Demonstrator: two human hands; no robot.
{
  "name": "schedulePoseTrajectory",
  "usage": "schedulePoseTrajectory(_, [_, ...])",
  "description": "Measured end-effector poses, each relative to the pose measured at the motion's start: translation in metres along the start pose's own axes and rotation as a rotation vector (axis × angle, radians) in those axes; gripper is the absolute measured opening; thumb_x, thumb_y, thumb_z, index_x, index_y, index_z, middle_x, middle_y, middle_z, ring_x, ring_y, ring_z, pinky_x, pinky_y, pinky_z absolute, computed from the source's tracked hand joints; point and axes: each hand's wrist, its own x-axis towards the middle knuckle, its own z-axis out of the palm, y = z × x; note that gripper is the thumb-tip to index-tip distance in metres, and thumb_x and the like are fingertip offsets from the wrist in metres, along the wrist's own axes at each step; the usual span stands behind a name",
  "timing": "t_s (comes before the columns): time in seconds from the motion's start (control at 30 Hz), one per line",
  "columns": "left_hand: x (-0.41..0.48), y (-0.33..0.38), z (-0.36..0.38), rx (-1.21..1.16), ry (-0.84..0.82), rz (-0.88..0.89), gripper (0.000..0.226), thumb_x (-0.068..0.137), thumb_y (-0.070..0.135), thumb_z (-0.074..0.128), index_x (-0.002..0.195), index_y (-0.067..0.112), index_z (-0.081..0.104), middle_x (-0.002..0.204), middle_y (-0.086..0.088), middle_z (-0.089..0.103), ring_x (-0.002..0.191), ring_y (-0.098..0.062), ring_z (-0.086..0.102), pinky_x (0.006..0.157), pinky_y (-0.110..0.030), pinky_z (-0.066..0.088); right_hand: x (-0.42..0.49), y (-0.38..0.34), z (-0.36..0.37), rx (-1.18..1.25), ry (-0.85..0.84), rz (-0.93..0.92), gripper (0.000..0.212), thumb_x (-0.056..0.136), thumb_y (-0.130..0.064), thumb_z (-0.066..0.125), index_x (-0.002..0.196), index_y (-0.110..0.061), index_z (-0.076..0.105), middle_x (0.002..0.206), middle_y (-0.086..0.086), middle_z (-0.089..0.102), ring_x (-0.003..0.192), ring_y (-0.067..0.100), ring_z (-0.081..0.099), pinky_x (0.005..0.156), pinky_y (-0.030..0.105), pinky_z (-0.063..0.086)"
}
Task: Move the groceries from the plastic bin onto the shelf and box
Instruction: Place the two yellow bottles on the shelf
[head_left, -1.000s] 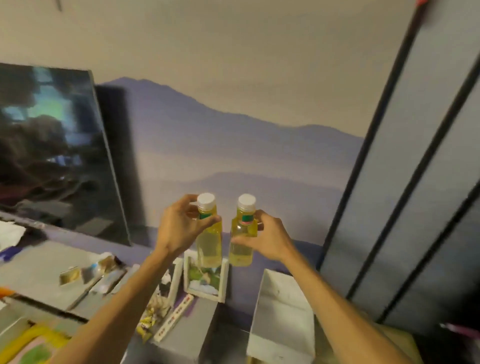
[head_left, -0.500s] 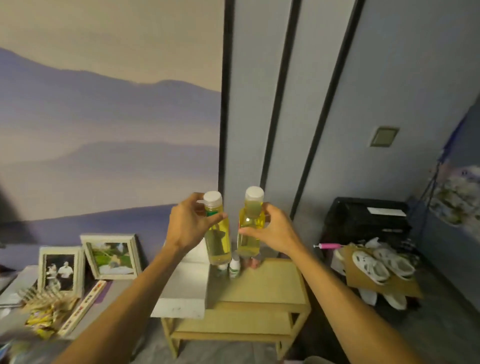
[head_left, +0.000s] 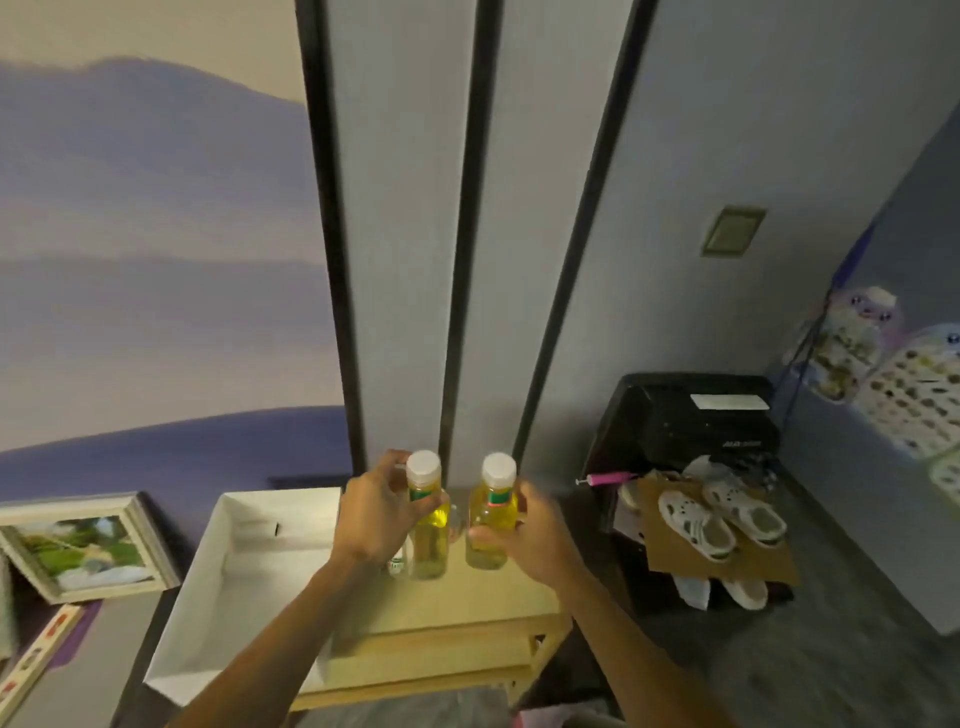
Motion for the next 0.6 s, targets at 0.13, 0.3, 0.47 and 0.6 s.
schedulePoseTrajectory(0.13, [0.034, -0.051, 0.055, 0.015, -0.042, -0.057, 0.069, 0.055, 0.074, 0.081, 0.112, 0.04, 0.061, 0.099, 0.02, 0.075, 0.093, -0.003, 0.071, 0.084, -0.041, 0.061, 0.044, 0.063, 0.023, 0.034, -0.01, 0.054, 0.089, 0.061, -0.073, 0.088, 0.132, -0.025, 0.063, 0.115, -0.011, 0.075, 0.109, 0.004, 0.072, 0.101, 0.04, 0.061])
schedulePoseTrajectory(0.3, [0.072, -0.123, 0.11, 0.062, -0.041, -0.097, 0.056, 0.069, 0.04, 0.096, 0.114, 0.035, 0.064, 0.107, 0.015, 0.075, 0.099, -0.005, 0.071, 0.082, -0.023, 0.057, 0.111, 0.161, 0.072, -0.016, -0.075, 0.076, 0.083, 0.061, -0.07, 0.093, 0.129, -0.034, 0.062, 0.119, -0.016, 0.075, 0.111, 0.005, 0.072, 0.096, 0.042, 0.062])
schedulePoseTrajectory(0.47, [0.089, -0.177, 0.136, 0.138, -0.029, -0.121, 0.06, 0.073, 0.035, 0.095, 0.123, 0.022, 0.063, 0.111, 0.013, 0.071, 0.1, -0.005, 0.065, 0.066, -0.001, 0.042, 0.142, 0.215, 0.115, -0.032, -0.097, 0.072, 0.079, 0.065, -0.049, 0.099, 0.131, -0.034, 0.06, 0.124, -0.016, 0.073, 0.113, 0.005, 0.07, 0.093, 0.037, 0.062])
schedulePoseTrajectory(0.6, [0.093, -0.194, 0.145, 0.181, -0.043, -0.107, 0.065, 0.07, 0.038, 0.096, 0.124, 0.023, 0.064, 0.113, 0.006, 0.074, 0.103, -0.013, 0.07, 0.083, -0.023, 0.058, 0.148, 0.232, 0.132, -0.036, -0.102, 0.079, 0.081, 0.065, -0.046, 0.1, 0.133, -0.033, 0.058, 0.126, -0.016, 0.071, 0.114, 0.005, 0.069, 0.092, 0.037, 0.062])
